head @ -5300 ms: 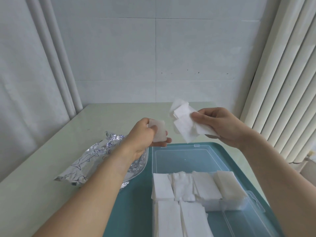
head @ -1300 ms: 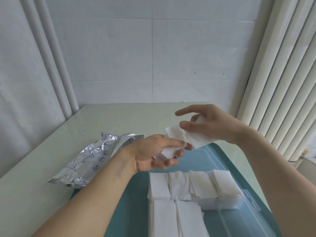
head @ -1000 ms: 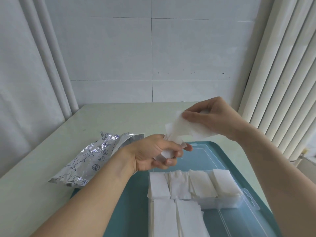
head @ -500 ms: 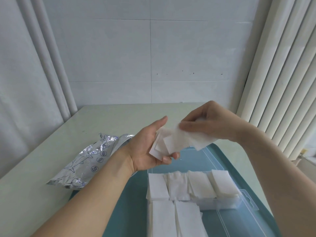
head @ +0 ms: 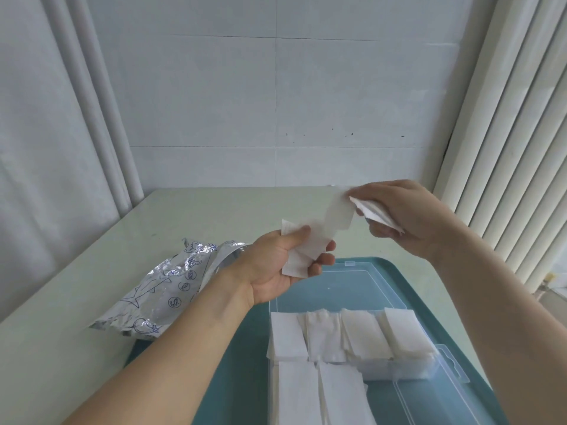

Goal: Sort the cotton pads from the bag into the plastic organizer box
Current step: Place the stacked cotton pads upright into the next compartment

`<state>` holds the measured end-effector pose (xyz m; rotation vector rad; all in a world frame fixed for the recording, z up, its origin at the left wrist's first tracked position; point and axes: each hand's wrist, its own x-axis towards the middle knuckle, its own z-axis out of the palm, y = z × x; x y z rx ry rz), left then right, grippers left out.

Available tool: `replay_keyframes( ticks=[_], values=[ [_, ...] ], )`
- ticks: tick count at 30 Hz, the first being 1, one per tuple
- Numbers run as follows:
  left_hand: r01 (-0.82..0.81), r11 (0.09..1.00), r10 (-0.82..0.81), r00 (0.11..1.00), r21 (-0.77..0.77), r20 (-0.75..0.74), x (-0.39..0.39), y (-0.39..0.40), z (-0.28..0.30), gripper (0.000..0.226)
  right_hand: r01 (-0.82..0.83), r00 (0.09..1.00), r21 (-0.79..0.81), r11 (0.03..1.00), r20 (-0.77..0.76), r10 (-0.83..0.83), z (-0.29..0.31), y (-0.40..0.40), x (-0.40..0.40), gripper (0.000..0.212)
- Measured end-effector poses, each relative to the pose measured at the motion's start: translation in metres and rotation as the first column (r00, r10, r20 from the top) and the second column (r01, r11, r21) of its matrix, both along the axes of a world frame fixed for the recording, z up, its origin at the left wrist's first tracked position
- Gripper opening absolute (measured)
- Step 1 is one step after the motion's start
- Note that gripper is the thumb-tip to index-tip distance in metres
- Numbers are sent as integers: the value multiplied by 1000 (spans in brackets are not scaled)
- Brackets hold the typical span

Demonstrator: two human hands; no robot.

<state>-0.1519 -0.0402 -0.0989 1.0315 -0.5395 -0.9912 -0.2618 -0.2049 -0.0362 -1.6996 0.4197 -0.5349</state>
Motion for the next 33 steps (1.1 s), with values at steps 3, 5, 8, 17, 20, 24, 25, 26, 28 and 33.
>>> replay_keyframes(
  ticks=[3,5,8,17,20,24,25,26,28,33],
  values=[
    [-48,998,47,999,-49,-10,-5,-3,1,28,-34,994,-65,997,-107,27,-12,7,7,27],
    [-35,997,34,999,-62,-28,-7,-3,4,30,-35,982,-156,987,-188,5,-19,13,12,23],
    [-9,999,3,993,-52,-121,-7,-1,8,37,-12,961,-301,954,-267,-72,-19,15,14,22],
    [237,969,-233,971,70,-59,-5,8,4,22,-160,970,-567,808,-244,21,-13,18,6,3],
    [245,967,-241,969,77,-60,-7,7,2,13,-225,962,-601,767,-259,80,-12,22,6,17],
    [234,966,-227,971,108,-80,-6,5,1,19,-220,959,-654,724,-279,39,-14,23,8,30],
    [208,969,-195,975,133,-102,-6,4,1,18,-199,965,-644,739,-261,32,-14,23,8,31],
    [176,972,-158,980,155,-122,-5,3,0,17,-186,969,-624,759,-245,36,-13,23,7,34],
    [99,980,-74,987,174,-144,-4,1,-2,13,-250,950,-596,763,-302,75,-10,25,4,53],
    [123,974,-93,983,192,-161,-10,-1,4,15,-412,868,-713,567,-497,5,-18,47,9,115]
  ],
)
